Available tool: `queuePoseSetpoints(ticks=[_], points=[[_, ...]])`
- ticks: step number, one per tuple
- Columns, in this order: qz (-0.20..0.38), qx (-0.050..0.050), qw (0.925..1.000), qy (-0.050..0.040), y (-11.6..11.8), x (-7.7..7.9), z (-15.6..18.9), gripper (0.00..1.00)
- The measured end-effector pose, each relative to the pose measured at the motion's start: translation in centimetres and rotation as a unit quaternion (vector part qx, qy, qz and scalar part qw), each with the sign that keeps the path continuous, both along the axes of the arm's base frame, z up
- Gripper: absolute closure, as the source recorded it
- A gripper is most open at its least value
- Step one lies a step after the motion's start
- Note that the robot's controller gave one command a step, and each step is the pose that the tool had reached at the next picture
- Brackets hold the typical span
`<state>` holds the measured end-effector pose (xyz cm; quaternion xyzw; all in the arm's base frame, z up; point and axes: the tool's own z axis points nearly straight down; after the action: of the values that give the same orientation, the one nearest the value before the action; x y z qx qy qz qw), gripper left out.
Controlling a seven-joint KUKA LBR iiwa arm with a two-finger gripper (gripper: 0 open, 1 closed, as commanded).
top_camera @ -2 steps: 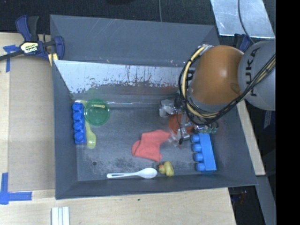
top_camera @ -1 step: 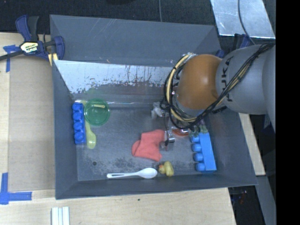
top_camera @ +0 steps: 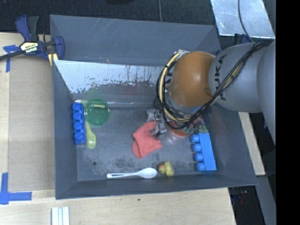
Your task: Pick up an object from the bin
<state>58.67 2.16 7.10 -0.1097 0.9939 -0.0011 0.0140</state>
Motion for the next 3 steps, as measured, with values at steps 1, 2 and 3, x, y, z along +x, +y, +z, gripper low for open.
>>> queuePoseSetpoints(ticks=[1, 2, 3], points=[[0.0, 0.0, 1.0, 0.0, 0.0, 0.0, 0.0, 1.0], [-0.001, 0.0, 1.0, 0.0028, 0.0, -0.2, 1.2, 1.0], [-0.001, 0.0, 1.0, 0.0014, 0.0, -0.1, 3.8, 1.0]])
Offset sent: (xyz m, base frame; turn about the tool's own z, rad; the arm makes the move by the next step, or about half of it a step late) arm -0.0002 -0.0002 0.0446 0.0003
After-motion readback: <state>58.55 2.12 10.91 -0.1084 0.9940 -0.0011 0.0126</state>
